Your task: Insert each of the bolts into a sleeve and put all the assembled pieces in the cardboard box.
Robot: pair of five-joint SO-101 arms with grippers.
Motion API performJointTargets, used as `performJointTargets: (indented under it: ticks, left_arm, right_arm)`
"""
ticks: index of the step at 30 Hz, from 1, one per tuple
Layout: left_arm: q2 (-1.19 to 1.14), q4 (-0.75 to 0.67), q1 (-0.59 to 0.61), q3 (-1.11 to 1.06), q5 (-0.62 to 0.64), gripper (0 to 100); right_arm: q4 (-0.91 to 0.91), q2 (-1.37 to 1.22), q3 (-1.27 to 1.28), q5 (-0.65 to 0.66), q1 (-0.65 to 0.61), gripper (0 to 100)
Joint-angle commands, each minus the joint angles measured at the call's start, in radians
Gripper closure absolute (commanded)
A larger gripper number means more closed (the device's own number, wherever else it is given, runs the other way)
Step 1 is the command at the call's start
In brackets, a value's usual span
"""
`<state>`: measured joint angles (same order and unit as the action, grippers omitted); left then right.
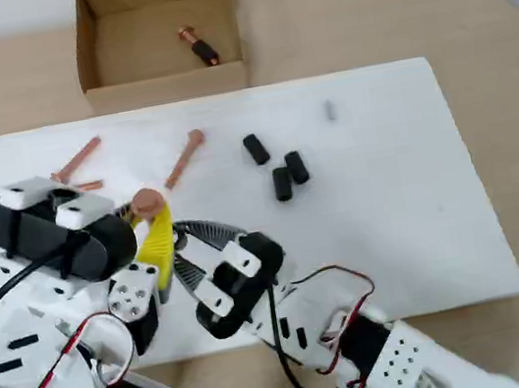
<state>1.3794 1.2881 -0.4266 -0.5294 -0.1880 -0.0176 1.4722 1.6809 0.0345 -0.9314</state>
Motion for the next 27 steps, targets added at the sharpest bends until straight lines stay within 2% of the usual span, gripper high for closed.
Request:
performJointTargets:
  ticks: [1,27]
  left_arm:
    - [0.028,-0.006,-0.008,0.0,-0.006,99]
    - [0.076,-0.138,-0.006,-0.124,-0.002,99]
  right_arm:
    - [0.0,0.024,-0.053,0.002,0.002,98.9]
    - [0.0,0.024,-0.054,0.003,0.002,98.9]
